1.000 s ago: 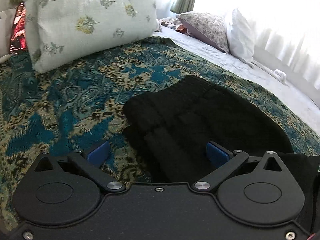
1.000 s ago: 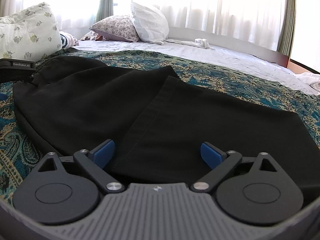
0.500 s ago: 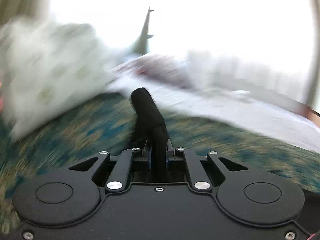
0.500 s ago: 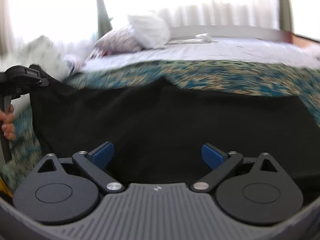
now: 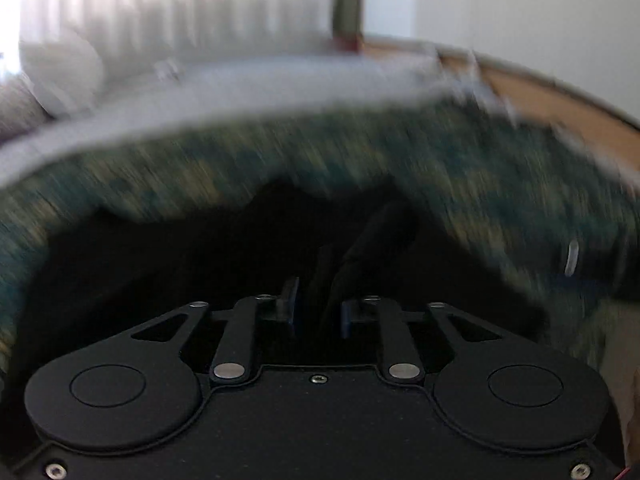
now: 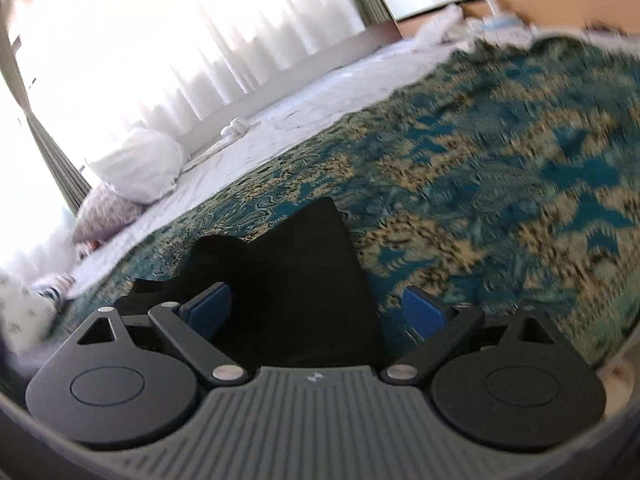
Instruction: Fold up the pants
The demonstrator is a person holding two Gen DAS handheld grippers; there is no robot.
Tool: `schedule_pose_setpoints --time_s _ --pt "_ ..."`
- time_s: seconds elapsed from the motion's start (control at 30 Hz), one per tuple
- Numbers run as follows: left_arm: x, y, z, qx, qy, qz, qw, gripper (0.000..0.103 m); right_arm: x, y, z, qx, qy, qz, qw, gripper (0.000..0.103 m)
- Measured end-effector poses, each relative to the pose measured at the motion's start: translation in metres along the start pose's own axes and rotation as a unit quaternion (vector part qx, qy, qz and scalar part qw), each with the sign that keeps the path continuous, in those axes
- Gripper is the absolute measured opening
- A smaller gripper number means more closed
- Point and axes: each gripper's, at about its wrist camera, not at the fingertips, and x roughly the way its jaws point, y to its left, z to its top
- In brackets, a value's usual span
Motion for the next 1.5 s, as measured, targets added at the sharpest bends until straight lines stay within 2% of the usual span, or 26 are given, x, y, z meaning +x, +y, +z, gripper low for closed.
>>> schedule_pose_setpoints --time_s 0.07,0.1,0.13,0.23,0.37,0.43,0.5,0.6,0.7,0.77,0.83,0.87,0.93,1.0,1.03,1.1,1.2,1.23,1.27,1.33,1.43,1.5 --pt "-0.010 -0.013 -0.014 0.026 -0.029 0.018 0.9991 0.038 0.001 -0.008 -0.002 0.017 0.003 0.017 1.000 0.099" --pt "-0.017 -0.016 -0.019 0.038 -0.029 0.018 0.9987 0.054 0.001 -0.009 -0.005 0.023 0.004 0.026 0.999 0.099" --pt "-0.024 -0.014 -0.023 0.037 -0.026 0.009 0.9989 0.058 0.002 -0.011 -0.007 0.029 0.005 0.035 0.999 0.099" --pt "-0.053 -0.010 -0.034 0.013 -0.032 -0.016 0.9993 0.058 0.005 -0.004 -0.016 0.035 0.001 0.051 0.998 0.099" --pt "-0.100 0.023 -0.046 -0.022 -0.060 -0.005 0.9980 0.059 0.003 0.020 -0.029 -0.007 -0.021 0.049 0.999 0.099" --pt "-0.117 0.041 -0.049 -0.039 -0.080 0.016 0.9959 0.059 -0.001 0.034 -0.037 -0.046 -0.042 0.038 0.997 0.099" --pt "-0.130 0.058 -0.052 -0.053 -0.094 0.060 0.9923 0.059 -0.004 0.048 -0.044 -0.086 -0.067 0.019 0.994 0.098" --pt "-0.135 0.084 -0.057 -0.073 -0.090 0.124 0.9855 0.055 -0.016 0.070 -0.056 -0.150 -0.141 -0.022 0.978 0.097" --pt "-0.129 0.103 -0.062 -0.095 -0.077 0.158 0.9798 0.053 -0.026 0.085 -0.062 -0.184 -0.187 -0.040 0.964 0.097" --pt "-0.125 0.111 -0.068 -0.105 -0.071 0.166 0.9779 0.052 -0.021 0.093 -0.062 -0.198 -0.161 -0.017 0.967 0.087" --pt "-0.119 0.114 -0.072 -0.110 -0.062 0.174 0.9766 0.051 -0.011 0.102 -0.064 -0.217 -0.123 -0.008 0.968 0.061" --pt "-0.115 0.115 -0.074 -0.111 -0.059 0.177 0.9761 0.051 -0.003 0.106 -0.066 -0.227 -0.102 -0.014 0.968 0.057" --pt "-0.108 0.114 -0.076 -0.111 -0.053 0.179 0.9761 0.051 0.016 0.112 -0.066 -0.234 -0.053 -0.017 0.971 0.056" --pt "-0.104 0.114 -0.078 -0.109 -0.050 0.178 0.9767 0.051 0.034 0.111 -0.066 -0.211 -0.016 -0.022 0.977 0.056" --pt "-0.104 0.114 -0.079 -0.106 -0.049 0.178 0.9771 0.051 0.040 0.110 -0.064 -0.194 -0.007 -0.031 0.980 0.062" --pt "-0.102 0.111 -0.081 -0.101 -0.047 0.178 0.9776 0.051 0.045 0.109 -0.060 -0.167 -0.006 -0.045 0.985 0.063" --pt "-0.100 0.109 -0.084 -0.098 -0.046 0.177 0.9782 0.051 0.047 0.107 -0.056 -0.138 0.007 -0.018 0.990 0.054" --pt "-0.100 0.109 -0.084 -0.099 -0.046 0.179 0.9778 0.051 0.052 0.107 -0.054 -0.132 0.017 -0.017 0.991 0.034" --pt "-0.102 0.108 -0.083 -0.100 -0.047 0.180 0.9774 0.051 0.055 0.106 -0.051 -0.124 0.025 -0.025 0.992 0.020" --pt "-0.109 0.106 -0.080 -0.099 -0.058 0.173 0.9781 0.051 0.049 0.104 -0.043 -0.110 0.009 -0.026 0.994 0.012" --pt "-0.121 0.099 -0.078 -0.085 -0.090 0.160 0.9793 0.057 0.031 0.104 -0.040 -0.145 -0.070 -0.061 0.985 0.011" --pt "-0.119 0.094 -0.078 -0.071 -0.089 0.158 0.9808 0.057 0.035 0.095 -0.039 -0.144 -0.058 -0.069 0.985 0.012"
